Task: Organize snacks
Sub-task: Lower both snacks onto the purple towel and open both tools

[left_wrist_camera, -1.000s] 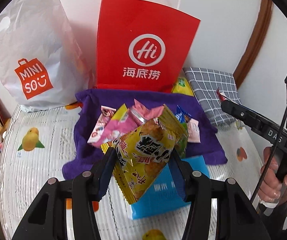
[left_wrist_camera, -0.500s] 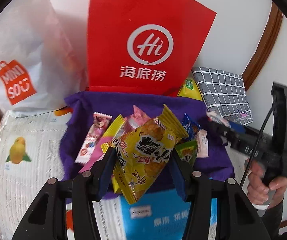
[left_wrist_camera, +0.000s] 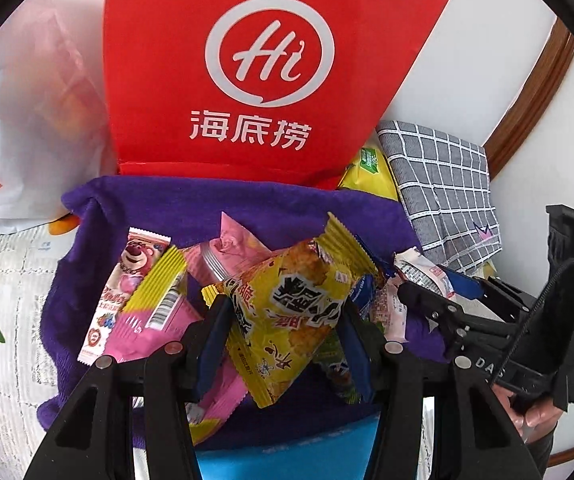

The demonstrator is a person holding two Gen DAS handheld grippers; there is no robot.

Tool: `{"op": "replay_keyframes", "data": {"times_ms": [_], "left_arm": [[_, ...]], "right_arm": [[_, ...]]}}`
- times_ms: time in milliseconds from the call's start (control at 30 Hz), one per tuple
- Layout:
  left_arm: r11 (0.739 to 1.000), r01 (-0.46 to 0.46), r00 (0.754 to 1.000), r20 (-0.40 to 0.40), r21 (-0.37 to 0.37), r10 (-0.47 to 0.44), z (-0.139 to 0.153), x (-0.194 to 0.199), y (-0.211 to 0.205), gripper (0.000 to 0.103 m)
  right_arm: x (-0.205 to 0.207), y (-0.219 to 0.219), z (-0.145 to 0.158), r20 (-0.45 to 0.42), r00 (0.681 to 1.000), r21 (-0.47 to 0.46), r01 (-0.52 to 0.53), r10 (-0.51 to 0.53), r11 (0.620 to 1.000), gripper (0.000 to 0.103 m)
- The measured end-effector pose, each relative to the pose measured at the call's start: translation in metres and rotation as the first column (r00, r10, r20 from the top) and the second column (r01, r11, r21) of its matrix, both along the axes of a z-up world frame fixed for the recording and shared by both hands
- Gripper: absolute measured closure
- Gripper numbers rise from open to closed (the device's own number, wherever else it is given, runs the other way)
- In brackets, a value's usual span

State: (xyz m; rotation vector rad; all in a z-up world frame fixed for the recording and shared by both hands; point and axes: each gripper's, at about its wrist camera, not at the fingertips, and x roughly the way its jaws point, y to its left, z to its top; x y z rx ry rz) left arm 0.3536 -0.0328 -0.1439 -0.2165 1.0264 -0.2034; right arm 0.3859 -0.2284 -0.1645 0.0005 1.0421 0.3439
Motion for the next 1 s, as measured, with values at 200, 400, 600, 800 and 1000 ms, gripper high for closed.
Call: {"op": "replay_keyframes", "data": {"times_ms": [200, 400, 600, 800, 1000], "left_arm": [[1.0, 0.0, 1.0, -0.028, -0.011, 0.0, -0.009, 0.009, -0.003, 0.052], [1.0, 0.001, 1.0, -0.031, 0.0, -0.001, -0.012, 0.011, -0.006, 0.052], [1.0, 0.014, 0.999, -0.04, 0.013, -0.013, -0.013, 0.013, -0.011, 0.052], [1.0, 0.0, 0.999, -0.036, 0.03, 0.001, -0.006, 0.008, -0.011, 0.037], [0.997, -0.019, 1.0, -0.006, 0.071, 0.019, 0.012, -0.009, -0.01, 0.032]], "right_arm": [[0.0, 0.001, -0.003, -0.004, 1.0, -0.007, 0.006, -0.006, 1.0, 0.044], [0.002, 0.005, -0.008, -0.018, 1.0, -0.015, -0.001, 0.001, 1.0, 0.044], [0.003, 0.005, -0.008, -0.029, 1.0, -0.016, -0.004, 0.003, 1.0, 0.038], [-0.002, 0.0, 0.005, -0.007, 1.0, -0.001, 0.008, -0.008, 1.0, 0.032], [-0.012, 0.002, 0.029, 0.03, 0.999, 0.006, 0.023, -0.023, 1.0, 0.032]]}}
